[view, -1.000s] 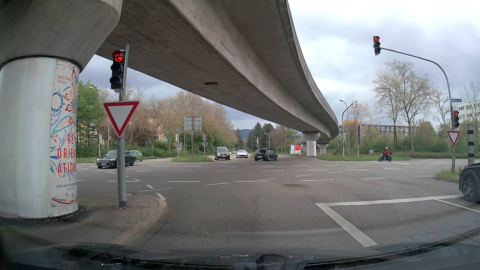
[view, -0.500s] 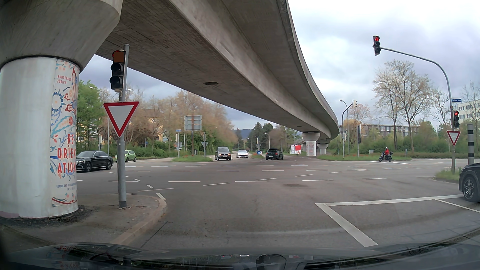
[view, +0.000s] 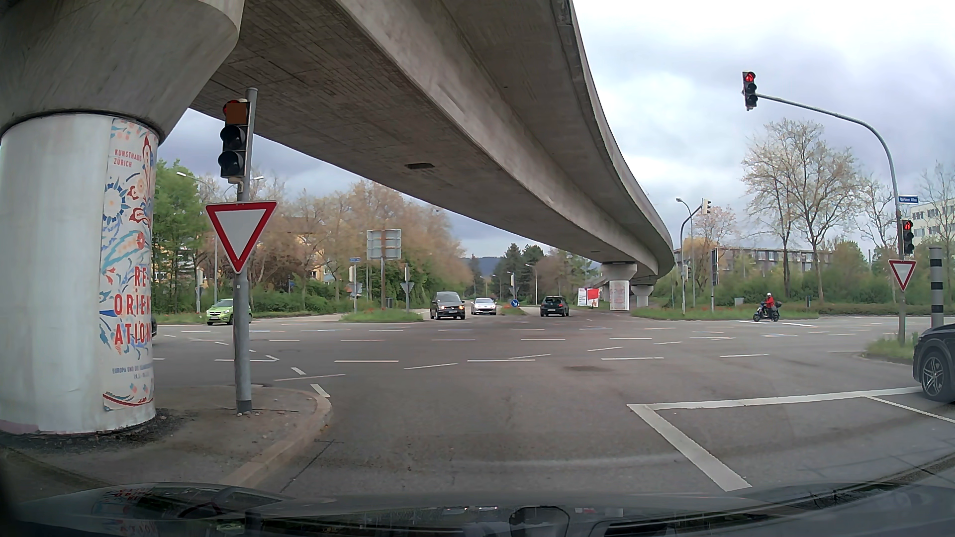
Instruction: Follow the waypoints while adhering to traffic rules and regulations
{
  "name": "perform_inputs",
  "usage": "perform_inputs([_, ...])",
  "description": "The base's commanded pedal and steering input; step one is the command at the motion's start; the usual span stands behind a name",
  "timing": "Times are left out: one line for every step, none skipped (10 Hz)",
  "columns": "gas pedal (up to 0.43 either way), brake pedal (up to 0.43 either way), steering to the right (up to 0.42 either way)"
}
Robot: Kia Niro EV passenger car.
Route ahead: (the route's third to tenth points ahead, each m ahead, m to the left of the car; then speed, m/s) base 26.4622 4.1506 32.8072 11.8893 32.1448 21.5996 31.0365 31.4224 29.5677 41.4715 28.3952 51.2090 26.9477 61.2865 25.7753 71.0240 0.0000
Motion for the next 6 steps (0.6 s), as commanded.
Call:
perform_inputs([0.0, 0.244, -0.009])
perform_inputs([0.0, 0.244, -0.009])
perform_inputs([0.0, 0.244, -0.009])
perform_inputs([0.0, 0.244, -0.009])
perform_inputs([0.0, 0.244, -0.008])
perform_inputs([0.0, 0.244, -0.008])
